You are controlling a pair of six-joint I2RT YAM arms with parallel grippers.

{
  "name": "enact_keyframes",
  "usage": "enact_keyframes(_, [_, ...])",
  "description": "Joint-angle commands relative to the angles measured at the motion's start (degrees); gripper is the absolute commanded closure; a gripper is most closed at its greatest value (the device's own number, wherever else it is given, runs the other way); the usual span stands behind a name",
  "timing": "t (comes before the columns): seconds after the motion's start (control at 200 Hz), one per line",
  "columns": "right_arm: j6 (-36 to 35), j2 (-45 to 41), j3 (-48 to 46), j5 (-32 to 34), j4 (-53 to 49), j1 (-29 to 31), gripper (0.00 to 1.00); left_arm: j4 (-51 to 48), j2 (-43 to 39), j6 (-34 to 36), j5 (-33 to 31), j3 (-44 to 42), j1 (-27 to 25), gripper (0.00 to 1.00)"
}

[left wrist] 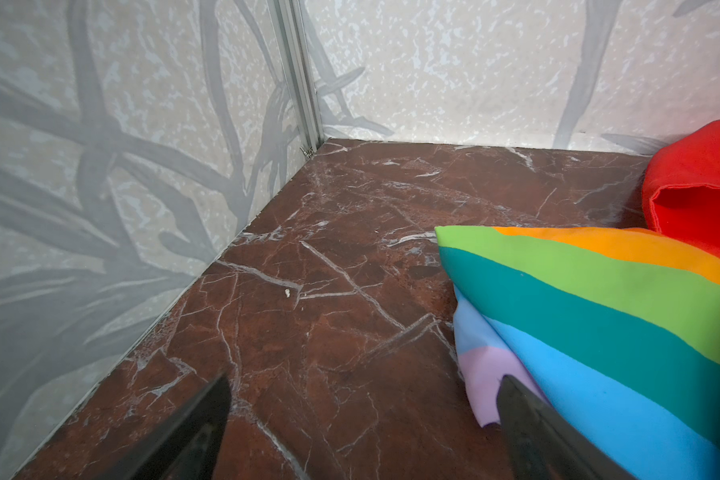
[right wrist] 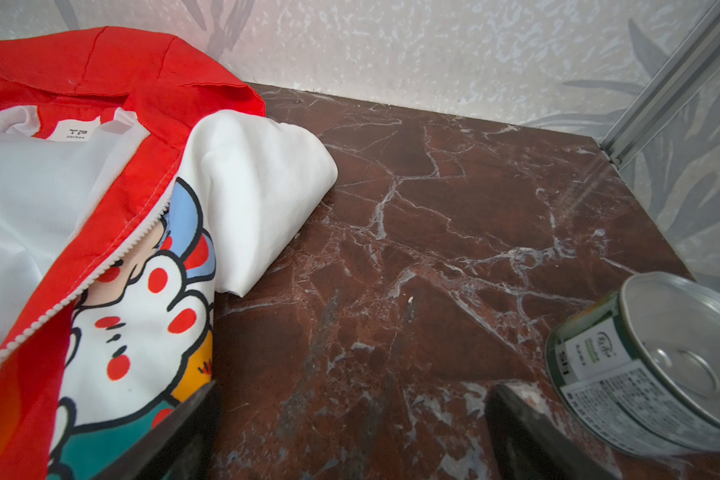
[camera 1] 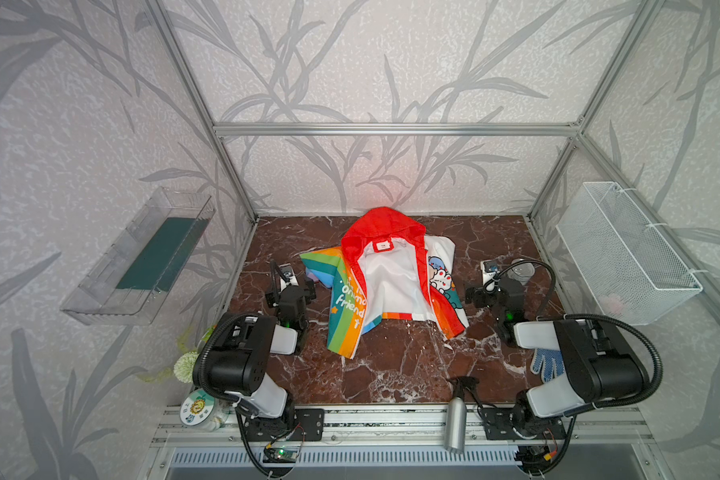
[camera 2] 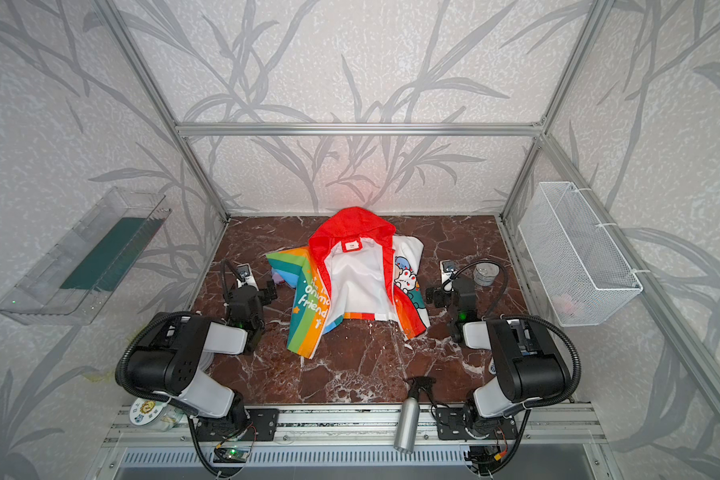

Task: Zip up the jacket

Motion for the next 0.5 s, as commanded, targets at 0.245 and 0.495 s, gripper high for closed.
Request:
enact_keyframes(0.245, [-0.6, 0.3, 0.9, -0.4, 1.2, -0.1, 0.01, 1.3, 0.3, 0.5, -0.2, 0.8, 0.3, 0.01])
enact_keyframes(0.495, [-0.2, 0.3, 1.1, -0.4, 0.7, -0.4, 0.01, 2.5, 0.3, 1.0, -0.9, 0.3, 0.0, 0.01])
